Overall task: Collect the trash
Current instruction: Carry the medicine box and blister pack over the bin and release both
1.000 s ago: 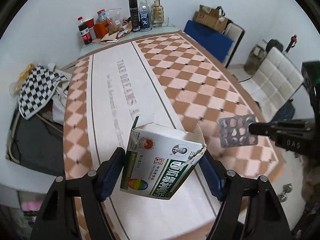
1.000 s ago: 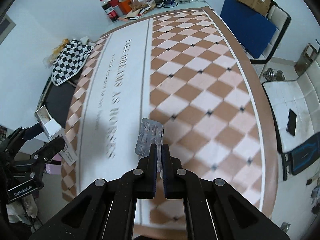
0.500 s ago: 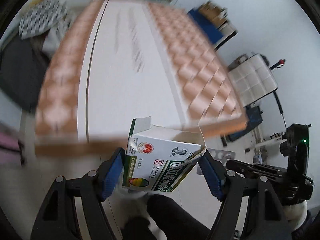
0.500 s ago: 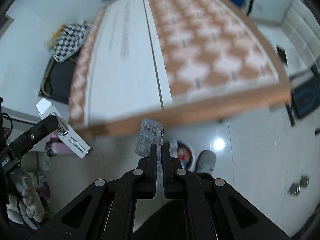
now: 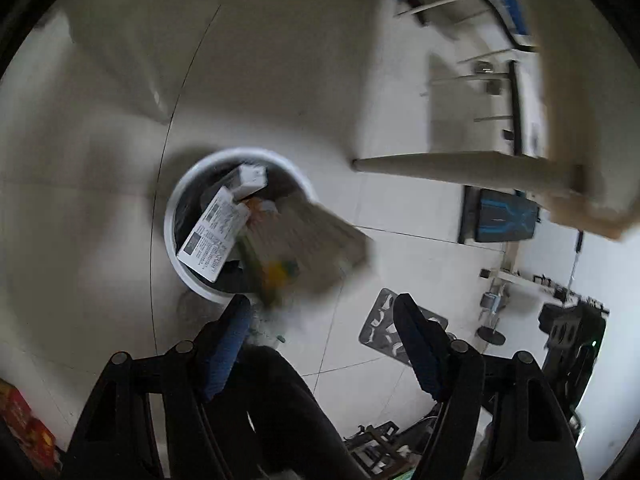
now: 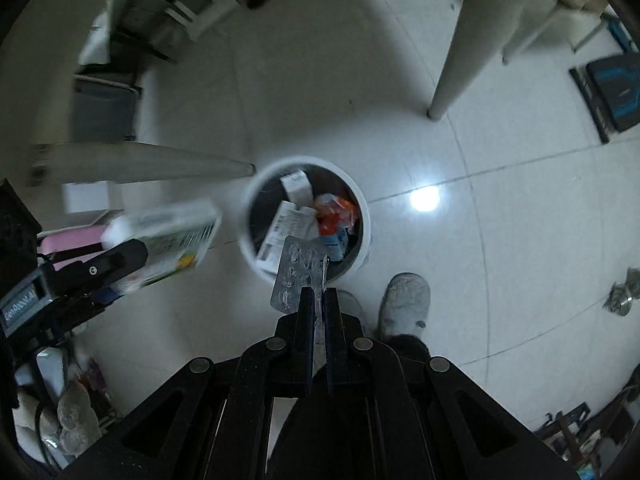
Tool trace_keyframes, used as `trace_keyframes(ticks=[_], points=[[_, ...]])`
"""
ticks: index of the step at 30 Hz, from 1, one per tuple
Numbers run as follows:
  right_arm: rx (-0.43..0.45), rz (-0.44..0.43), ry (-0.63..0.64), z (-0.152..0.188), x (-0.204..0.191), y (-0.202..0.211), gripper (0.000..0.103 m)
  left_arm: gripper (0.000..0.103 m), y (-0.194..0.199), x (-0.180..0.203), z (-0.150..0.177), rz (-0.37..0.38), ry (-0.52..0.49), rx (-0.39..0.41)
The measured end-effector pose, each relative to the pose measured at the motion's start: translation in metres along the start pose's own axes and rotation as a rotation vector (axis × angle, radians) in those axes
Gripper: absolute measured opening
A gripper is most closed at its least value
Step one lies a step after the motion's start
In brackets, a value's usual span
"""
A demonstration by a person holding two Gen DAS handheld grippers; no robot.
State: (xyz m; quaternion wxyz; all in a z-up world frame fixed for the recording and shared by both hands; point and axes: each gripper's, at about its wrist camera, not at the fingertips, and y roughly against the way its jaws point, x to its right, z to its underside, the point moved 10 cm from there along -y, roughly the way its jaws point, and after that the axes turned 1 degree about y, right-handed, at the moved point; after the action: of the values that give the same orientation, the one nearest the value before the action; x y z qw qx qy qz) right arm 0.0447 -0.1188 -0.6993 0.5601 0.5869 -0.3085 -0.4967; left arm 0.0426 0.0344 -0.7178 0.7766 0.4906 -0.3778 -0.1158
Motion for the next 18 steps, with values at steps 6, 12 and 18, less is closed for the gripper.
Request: trace_keyframes(ticks=[6, 12, 18], points=[[-0.043, -0.045, -0.026, -0.023, 0.015, -0.106, 0.005, 0.074, -0.060, -0.046, -0.015, -0.079, -0.011, -0.024], [-0.067, -0.048, -0.003, -0.030, 0.017, -0.162, 0.069, 0.094, -0.057, -0.077, -0.003, -0.223, -0.040, 0.029], [-0.021, 0.089, 0.112, -0.025, 0.016, -0.130, 0.096, 0.095, -0.018, -0.079, 0.011, -0.388, -0.084, 0.138]])
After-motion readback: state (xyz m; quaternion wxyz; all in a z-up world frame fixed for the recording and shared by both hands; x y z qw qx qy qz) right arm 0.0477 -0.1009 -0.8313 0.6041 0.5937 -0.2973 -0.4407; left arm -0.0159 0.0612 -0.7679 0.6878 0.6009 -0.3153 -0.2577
